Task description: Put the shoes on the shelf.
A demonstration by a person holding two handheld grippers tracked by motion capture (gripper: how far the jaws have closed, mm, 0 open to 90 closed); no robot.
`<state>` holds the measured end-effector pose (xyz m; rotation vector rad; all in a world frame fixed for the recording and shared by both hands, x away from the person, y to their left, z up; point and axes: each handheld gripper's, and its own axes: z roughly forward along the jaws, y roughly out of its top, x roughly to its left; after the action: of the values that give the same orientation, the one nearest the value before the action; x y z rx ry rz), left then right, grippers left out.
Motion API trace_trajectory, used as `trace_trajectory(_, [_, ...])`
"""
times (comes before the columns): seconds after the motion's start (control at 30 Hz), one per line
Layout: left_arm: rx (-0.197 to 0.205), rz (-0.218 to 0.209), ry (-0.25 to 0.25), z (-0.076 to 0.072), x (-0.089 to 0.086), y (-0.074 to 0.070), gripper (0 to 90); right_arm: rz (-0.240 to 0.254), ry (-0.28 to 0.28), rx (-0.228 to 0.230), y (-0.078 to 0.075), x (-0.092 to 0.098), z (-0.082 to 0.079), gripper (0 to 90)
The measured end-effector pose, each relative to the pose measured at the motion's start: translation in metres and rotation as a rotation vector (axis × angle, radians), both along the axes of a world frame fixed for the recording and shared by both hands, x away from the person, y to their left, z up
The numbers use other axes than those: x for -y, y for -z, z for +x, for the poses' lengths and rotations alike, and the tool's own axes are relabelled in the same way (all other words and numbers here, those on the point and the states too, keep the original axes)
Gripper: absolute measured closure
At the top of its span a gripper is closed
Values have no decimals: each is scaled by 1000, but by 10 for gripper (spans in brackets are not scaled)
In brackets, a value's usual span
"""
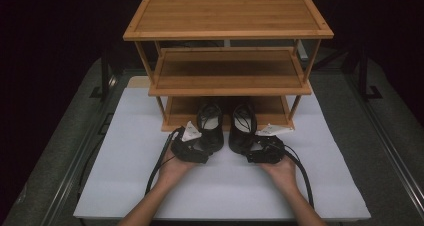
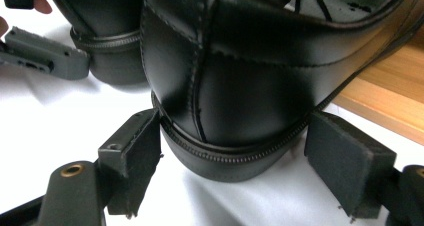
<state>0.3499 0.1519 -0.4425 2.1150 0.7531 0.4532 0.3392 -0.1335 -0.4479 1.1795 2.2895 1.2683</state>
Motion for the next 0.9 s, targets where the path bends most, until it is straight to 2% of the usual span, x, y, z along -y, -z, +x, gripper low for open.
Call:
trace_trajectory(0.13, [21, -8, -7, -1, 4, -2, 163, 20, 19, 33, -5, -2, -1, 220])
trace_trajectory(0.27, [41, 10, -9, -2, 9, -1, 174, 15, 22, 50, -5, -9, -2, 235])
trace_trajectory(0.33, [38, 3, -10, -1, 9, -2, 173, 7, 34, 66, -6, -12, -3, 234])
trace_trajectory(0.47, [25, -6, -17, 0, 9, -4, 174, 5, 42, 64, -7, -13, -3, 236])
trace_trajectory(0.67, [1, -51, -40, 4, 10, -9, 178, 0, 50, 72, -11, -17, -3, 241])
trace_trajectory(0.8, [-6, -37, -38, 7, 10, -13, 177, -5, 50, 69, -12, -18, -2, 243])
trace_trajectory(0.9, [-9, -57, -46, 11, 10, -15, 177, 4, 56, 73, -14, -18, 1, 244])
